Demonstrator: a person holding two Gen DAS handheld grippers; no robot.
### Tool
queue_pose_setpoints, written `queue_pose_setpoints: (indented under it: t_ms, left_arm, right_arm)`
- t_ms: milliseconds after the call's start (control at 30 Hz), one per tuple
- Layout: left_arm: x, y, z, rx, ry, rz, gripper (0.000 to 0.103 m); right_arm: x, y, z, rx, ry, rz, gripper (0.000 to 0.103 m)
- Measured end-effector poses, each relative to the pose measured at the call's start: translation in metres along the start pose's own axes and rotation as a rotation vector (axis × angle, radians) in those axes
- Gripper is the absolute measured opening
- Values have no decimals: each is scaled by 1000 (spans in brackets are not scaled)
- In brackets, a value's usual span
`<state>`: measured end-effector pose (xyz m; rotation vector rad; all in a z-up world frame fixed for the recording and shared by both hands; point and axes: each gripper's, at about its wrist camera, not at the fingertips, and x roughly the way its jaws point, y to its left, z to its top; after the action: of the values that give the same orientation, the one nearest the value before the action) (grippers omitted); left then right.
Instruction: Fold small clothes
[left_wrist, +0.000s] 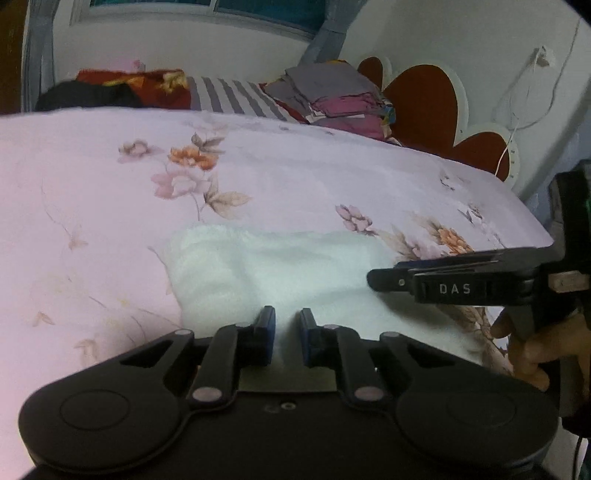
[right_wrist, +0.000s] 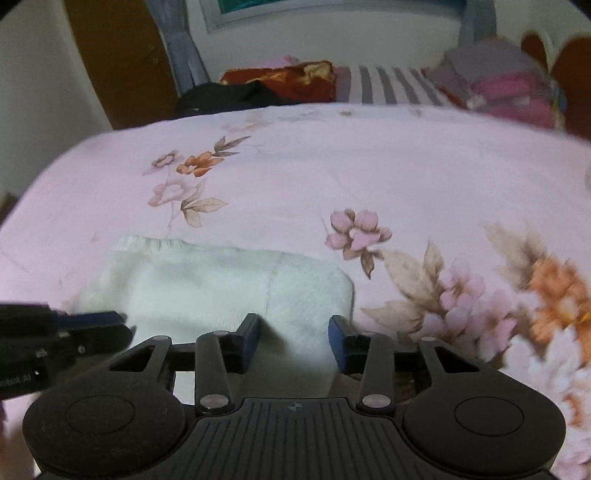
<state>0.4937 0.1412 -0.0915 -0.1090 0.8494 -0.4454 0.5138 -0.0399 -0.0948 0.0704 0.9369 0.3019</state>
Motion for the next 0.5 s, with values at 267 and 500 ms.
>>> queue_pose_setpoints:
  t_ms: [267,500]
  left_arm:
    - [-39,-26,-43,34,-1,-51,14]
    - [-51,-27,-52,-53,-33,-47,13]
  right_arm:
    - [-65,35,-47,-178,-73,130,28]
    - [-50,30,-50,-123,-33,-20,19]
